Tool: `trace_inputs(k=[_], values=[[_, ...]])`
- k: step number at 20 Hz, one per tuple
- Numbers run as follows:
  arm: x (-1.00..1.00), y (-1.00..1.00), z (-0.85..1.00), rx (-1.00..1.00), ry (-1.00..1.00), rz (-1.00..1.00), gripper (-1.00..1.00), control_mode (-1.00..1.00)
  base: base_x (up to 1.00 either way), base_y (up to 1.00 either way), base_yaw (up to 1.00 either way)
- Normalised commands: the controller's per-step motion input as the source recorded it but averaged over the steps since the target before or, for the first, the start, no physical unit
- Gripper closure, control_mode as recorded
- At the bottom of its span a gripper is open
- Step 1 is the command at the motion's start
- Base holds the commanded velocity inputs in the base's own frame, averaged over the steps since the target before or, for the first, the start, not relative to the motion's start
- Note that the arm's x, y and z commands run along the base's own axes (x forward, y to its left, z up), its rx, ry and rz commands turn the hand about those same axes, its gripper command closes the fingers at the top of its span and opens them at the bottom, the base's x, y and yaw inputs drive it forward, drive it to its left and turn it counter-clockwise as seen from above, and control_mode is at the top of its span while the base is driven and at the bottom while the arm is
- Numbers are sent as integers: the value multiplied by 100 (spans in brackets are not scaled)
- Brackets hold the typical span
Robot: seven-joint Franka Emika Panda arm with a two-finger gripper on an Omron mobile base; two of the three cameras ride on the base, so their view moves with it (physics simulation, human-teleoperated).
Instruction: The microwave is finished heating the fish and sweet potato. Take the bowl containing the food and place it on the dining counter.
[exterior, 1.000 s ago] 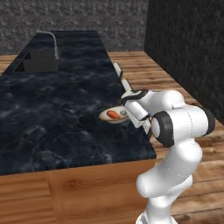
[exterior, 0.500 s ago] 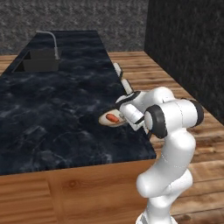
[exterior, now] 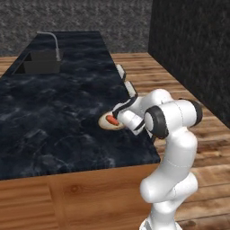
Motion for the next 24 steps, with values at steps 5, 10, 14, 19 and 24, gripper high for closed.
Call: trace_inputs(k=[5, 10, 14, 19, 24], values=[[-38, -11, 65, 0, 0, -1, -100, -100, 0, 0, 0], [-76, -7, 99, 0, 0, -4, -100, -100, 0, 0, 0], [-97, 0, 100, 0, 0, -1, -100, -100, 0, 0, 0], [-100, 0, 100, 0, 0, 0, -100, -100, 0, 0, 0], [-100, 0, 100, 0, -3, 0, -100, -100, 0, 0, 0]])
